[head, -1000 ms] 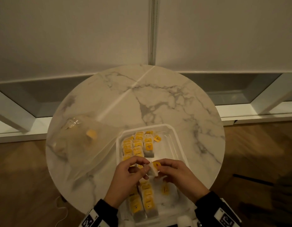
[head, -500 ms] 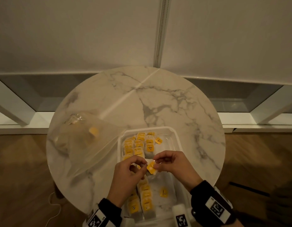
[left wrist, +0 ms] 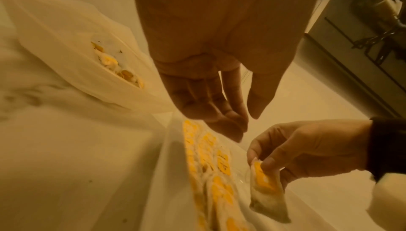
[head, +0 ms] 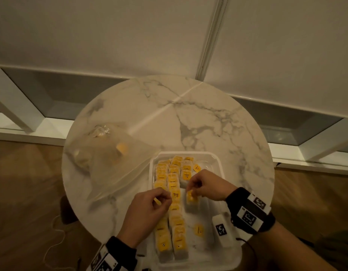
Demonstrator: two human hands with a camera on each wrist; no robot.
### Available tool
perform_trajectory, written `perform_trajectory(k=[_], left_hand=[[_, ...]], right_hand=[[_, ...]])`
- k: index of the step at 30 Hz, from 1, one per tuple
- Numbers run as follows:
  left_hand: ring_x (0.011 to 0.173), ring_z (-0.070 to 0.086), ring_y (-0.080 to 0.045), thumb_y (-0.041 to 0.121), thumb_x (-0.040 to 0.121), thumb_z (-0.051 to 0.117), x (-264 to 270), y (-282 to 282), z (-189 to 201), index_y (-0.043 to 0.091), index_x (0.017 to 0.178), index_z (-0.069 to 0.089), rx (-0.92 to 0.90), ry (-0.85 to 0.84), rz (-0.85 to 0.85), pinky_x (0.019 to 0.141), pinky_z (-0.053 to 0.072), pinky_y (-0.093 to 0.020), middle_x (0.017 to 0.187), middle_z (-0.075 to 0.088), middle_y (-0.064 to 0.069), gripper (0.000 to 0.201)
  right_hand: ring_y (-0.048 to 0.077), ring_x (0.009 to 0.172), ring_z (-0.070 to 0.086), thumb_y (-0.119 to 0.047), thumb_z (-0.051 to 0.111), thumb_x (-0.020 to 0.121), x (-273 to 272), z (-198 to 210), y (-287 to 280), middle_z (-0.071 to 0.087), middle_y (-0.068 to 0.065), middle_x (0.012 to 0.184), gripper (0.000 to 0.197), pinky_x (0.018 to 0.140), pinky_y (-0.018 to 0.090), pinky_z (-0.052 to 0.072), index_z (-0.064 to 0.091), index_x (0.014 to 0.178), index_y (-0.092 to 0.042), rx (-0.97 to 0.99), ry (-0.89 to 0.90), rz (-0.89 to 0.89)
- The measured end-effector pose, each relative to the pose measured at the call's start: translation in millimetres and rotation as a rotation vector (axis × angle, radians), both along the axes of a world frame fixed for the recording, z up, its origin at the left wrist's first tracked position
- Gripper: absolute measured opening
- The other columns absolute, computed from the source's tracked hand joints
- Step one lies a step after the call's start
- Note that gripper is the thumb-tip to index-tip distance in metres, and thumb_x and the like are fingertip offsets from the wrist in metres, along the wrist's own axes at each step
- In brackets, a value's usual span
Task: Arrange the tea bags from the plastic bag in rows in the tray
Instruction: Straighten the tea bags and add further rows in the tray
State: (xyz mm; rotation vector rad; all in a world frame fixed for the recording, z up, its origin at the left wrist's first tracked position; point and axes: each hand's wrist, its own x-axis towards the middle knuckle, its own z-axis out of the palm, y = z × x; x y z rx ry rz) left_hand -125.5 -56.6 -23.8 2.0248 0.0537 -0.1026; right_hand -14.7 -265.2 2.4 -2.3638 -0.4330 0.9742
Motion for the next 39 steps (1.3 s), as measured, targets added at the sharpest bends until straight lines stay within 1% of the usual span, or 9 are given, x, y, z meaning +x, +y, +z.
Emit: perform_trajectory(k=[9,14,20,23,26,30,33,36,39], left_hand=[[0.056,0.057,-0.008,0.019,0.085,0.072,-13,30,-9,0.032,0.079,0.069,0.089,0.007,-0.021,0.058,0.044,-0.021,0.073,0.064,0.016,0.016],[0.054,0.054,-0.008,0.019,0.085,0.073,-16,37,-13,0.032,0.080,0.068,0.071,0.003,-0.051,0.056,0.040,-0.015,0.070,0.063,0.017,0.015],[0.055,0.053,-0.007,0.028,0.085,0.069,-9,53,-6,0.031,0.080,0.068,0.059,-0.060,-0.003,0.057,0.038,-0.013,0.070,0.061,0.014,0.006],[0.063,0.053,-0.005,0.040,0.080,0.057,4,69,-3,0.032,0.085,0.066,0.171,-0.159,0.040,0.063,0.044,-0.020,0.072,0.059,0.013,0.014],[0.091,0.052,-0.005,0.035,0.078,0.063,21,85,-4,0.030,0.098,0.064,0.409,-0.289,0.075,0.076,0.046,-0.024,0.098,0.058,0.016,0.021],[0.109,0.046,-0.019,0.025,0.061,0.081,39,103,-4,0.029,0.114,0.060,0.675,-0.269,0.116,0.085,0.047,-0.038,0.120,0.054,0.003,0.057],[0.102,0.053,-0.020,0.025,0.065,0.082,49,119,0,0.029,0.106,0.065,0.731,-0.220,0.145,0.079,0.046,-0.038,0.110,0.062,0.005,0.044],[0.077,0.059,-0.011,0.025,0.077,0.079,58,133,9,0.027,0.087,0.071,0.561,-0.180,0.136,0.072,0.046,-0.033,0.083,0.068,0.010,0.012],[0.063,0.054,-0.004,0.035,0.078,0.080,66,139,22,0.029,0.073,0.067,0.419,-0.098,0.108,0.062,0.045,-0.026,0.069,0.065,0.009,0.015]], right_hand=[[0.009,0.074,0.059,-0.008,0.077,0.076,37,-11,32,0.064,-0.009,0.074,0.010,0.068,0.022,0.044,0.075,0.080,-0.017,-0.217,-0.171,-0.035],[0.005,0.068,0.059,-0.007,0.076,0.074,39,-14,39,0.060,-0.018,0.067,0.026,0.059,0.017,0.041,0.064,0.064,-0.027,-0.257,-0.219,-0.007],[0.016,0.086,0.062,-0.019,0.072,0.074,37,-22,41,0.065,-0.006,0.093,0.015,0.072,0.030,0.049,0.064,0.086,-0.026,-0.385,-0.359,0.005],[0.014,0.084,0.061,-0.028,0.072,0.075,36,-23,40,0.064,-0.008,0.092,0.014,0.070,0.027,0.045,0.063,0.085,-0.027,-0.428,-0.417,0.016],[0.014,0.081,0.060,-0.028,0.067,0.078,34,-18,43,0.063,-0.008,0.088,0.009,0.063,0.025,0.040,0.058,0.078,-0.027,-0.431,-0.444,0.008],[0.011,0.066,0.054,-0.033,0.071,0.079,25,-4,51,0.057,-0.009,0.068,0.027,0.055,0.027,0.039,0.050,0.062,-0.025,-0.267,-0.446,-0.050],[0.007,0.061,0.054,-0.028,0.073,0.082,13,13,69,0.060,-0.006,0.064,0.024,0.061,0.026,0.045,0.058,0.064,-0.024,0.040,-0.386,-0.045],[0.005,0.077,0.061,-0.016,0.069,0.085,-2,28,104,0.067,-0.007,0.079,0.006,0.066,0.013,0.043,0.070,0.082,-0.021,0.340,-0.425,0.004],[0.000,0.099,0.056,-0.019,0.058,0.088,-5,25,138,0.065,-0.009,0.108,0.024,0.085,0.012,0.041,0.070,0.108,-0.025,0.385,-0.538,0.191]])
